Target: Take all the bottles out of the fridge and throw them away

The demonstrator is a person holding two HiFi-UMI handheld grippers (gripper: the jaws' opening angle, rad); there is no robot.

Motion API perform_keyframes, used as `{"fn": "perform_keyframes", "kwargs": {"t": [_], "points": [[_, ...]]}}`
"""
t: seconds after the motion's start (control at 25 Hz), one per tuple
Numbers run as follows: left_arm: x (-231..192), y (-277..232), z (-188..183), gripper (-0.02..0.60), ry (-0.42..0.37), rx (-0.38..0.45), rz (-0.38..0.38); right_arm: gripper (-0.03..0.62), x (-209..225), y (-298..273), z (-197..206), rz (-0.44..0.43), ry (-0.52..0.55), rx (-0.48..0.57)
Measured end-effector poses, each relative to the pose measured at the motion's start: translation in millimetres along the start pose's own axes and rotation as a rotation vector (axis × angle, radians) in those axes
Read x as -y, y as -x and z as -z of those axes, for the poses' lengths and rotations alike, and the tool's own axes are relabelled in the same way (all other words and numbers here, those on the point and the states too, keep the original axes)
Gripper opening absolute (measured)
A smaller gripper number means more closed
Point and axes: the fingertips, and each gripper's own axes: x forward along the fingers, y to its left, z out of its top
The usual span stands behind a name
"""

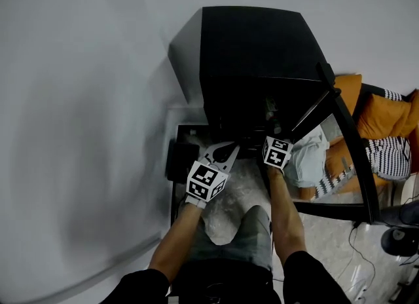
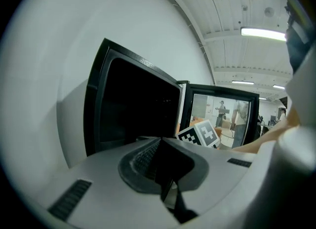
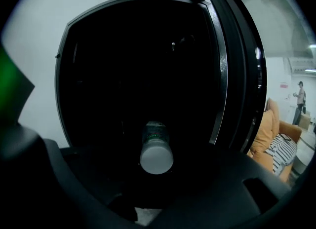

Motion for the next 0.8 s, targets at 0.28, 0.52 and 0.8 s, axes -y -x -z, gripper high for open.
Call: {"fn": "perform_keyframes", "kwargs": {"t": [0.28,0.52,0.8], "points": [[0,31,-48,0.006,0.036,0.006,-0.023,0.195,-11,16,-51,-0.014,0.017,-0.015],[-13,48,-60,0.006,0.069,-0.003,-0.061,0.195,-27,7,-88,-0.040,0.050,0.006],[-25,58,-63,0.006,0.092,-0.016,-0.091,0.193,-43,4,-106,-0.065,0.066,0.013]]}}
